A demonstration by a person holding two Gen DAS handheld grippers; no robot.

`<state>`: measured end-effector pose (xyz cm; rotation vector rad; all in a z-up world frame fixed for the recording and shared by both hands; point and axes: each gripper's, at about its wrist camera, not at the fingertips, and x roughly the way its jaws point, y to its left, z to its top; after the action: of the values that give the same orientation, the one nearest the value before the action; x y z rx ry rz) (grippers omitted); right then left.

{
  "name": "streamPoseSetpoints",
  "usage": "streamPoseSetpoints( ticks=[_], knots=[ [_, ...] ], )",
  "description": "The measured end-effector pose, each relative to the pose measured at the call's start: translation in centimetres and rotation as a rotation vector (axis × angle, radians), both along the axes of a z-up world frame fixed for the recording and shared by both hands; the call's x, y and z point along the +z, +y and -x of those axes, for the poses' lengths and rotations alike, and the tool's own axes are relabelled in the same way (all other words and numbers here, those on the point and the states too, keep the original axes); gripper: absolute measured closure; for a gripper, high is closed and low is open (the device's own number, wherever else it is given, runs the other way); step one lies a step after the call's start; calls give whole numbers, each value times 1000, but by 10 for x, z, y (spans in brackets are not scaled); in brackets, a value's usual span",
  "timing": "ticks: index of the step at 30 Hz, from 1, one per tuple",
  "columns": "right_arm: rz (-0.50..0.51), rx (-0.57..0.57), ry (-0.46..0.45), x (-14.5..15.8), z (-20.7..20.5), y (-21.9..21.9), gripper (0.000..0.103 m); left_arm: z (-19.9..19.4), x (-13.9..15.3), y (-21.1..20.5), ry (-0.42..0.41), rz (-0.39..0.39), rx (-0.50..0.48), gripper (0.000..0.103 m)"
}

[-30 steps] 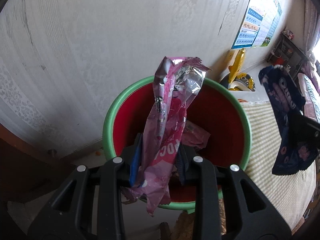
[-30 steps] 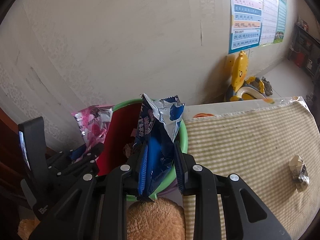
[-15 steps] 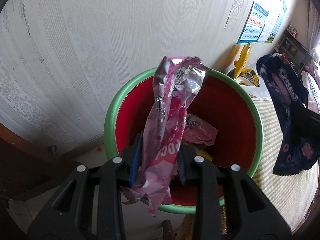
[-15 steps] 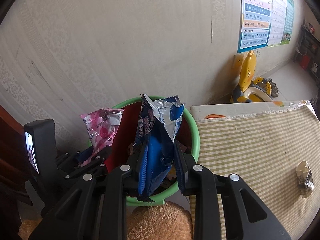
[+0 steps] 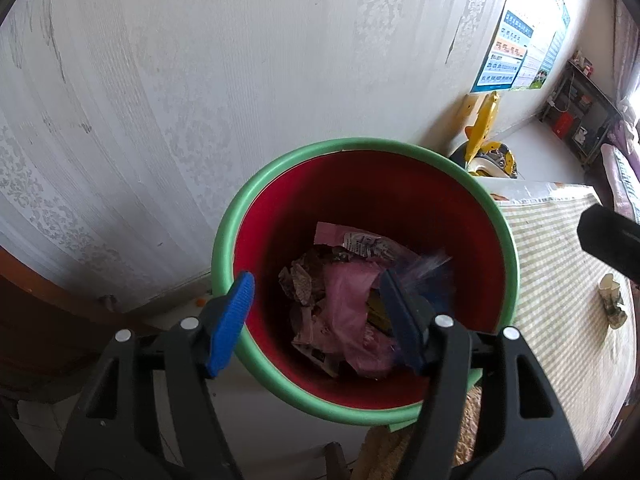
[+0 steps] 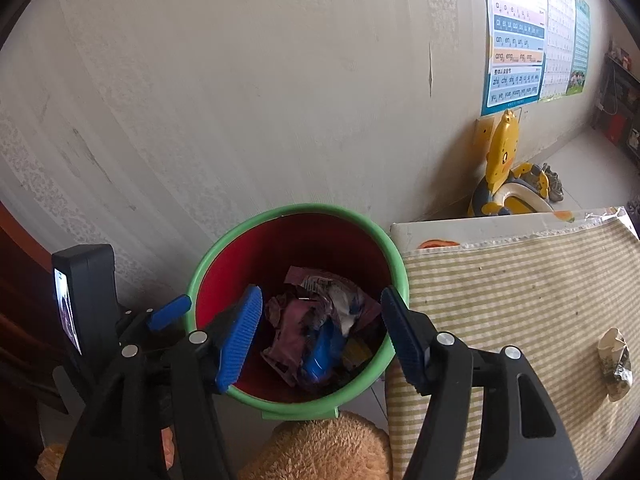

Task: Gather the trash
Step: 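Carry both wrappers over the red bucket and open both tools to drop them, then grasp the green-white packet with the left tool while the right tool grasps the paper cup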

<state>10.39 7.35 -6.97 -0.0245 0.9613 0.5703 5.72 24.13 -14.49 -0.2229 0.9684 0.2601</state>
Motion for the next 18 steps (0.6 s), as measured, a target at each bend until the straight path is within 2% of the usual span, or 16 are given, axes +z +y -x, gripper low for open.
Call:
streamPoseSetpoints(
  ticks=[5, 10, 12, 15, 18],
  knots=[
    [-3, -24, 5, 6, 7, -23, 42, 4, 9, -12, -10, -9, -32, 40],
    [42, -74, -10, 12, 21, -72, 40, 11, 21, -37, -32, -6, -97, 40],
    [77, -121, -17, 10, 28, -104, 35, 14, 27, -55, -44, -5, -150, 40],
    [101, -229, 17, 2, 36, -159, 35, 20, 32, -91, -54, 11, -270, 40],
    [114, -379, 33, -4, 51, -221, 35, 31, 32, -141, -47, 23, -454, 32]
  ],
)
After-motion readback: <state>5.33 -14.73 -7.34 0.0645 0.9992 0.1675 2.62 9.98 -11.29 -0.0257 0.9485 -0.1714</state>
